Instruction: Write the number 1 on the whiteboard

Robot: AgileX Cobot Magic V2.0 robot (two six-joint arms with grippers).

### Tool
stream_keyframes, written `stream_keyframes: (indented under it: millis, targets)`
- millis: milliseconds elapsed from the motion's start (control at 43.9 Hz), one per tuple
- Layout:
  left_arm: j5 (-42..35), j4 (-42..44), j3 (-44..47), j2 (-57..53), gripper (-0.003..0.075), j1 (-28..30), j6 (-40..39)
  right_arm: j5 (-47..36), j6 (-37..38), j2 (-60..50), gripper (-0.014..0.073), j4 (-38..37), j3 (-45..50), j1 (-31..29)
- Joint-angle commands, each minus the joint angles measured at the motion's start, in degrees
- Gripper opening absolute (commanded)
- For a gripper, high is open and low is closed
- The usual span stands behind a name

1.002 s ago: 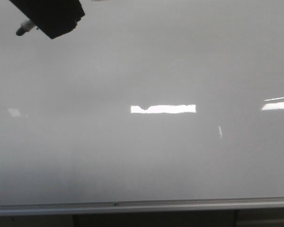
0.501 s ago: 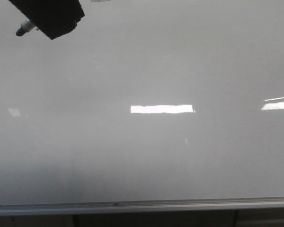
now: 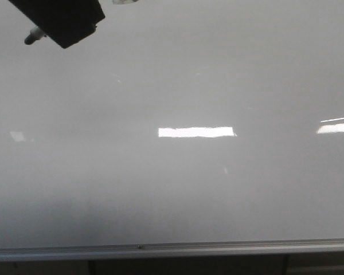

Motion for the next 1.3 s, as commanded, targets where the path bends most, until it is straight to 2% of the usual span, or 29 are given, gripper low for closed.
stream_keyframes:
  millis: [0,114,228,364,524,752,843,957,1093,1275]
  targets:
    - [-2.83,-1.16,-2.54,-1.52,0.0503,-0.44,-0.31,-1.54,1.63,-1.42,0.0013,-0.44,-1.84,0.13]
    - [-2.83,-0.88,-3.24,-3.75,0.0503,0.55,-1.38,0.71,5.75,-2.23,0.0013,-5.02,-1.84,-0.89]
    - [-2.60,-0.74,-3.09,-6.57,0.0503,4.06,-4.75,4.46,10.40,-3.93,0.0013,-9.92,-1.78,-3.50]
    - [-2.36,-0.74,-1.03,-11.39,0.0503,10.68,-10.28,8.36,18.56,-7.76,0.0013,-15.01,-1.23,-9.38]
    - [-3.41,-0.66,4.52,-17.44,0.0503,18.93,-16.67,6.89,26.45,-13.86,0.0013,-18.90,3.20,-19.10]
    - [-8.75,-0.66,12.63,-24.36,0.0503,30.24,-19.60,-0.96,35.96,-23.04,0.0013,-20.71,14.15,-36.84]
    - [-9.24,-0.66,14.07,-25.60,0.0503,32.81,-19.97,-5.06,38.30,-25.61,0.0013,-19.97,19.02,-41.95]
    - [-9.24,-1.57,14.49,-25.85,0.0502,34.12,-20.13,-10.42,38.47,-26.86,0.0013,-16.89,25.06,-44.61]
    - [-9.35,-2.15,14.49,-25.85,0.0502,34.09,-20.13,-17.51,38.52,-26.49,0.0013,-15.25,29.81,-45.02]
    - [-9.48,-2.15,14.49,-25.85,0.0503,34.09,-20.13,-24.76,40.43,-23.95,0.0013,-15.69,29.60,-45.38]
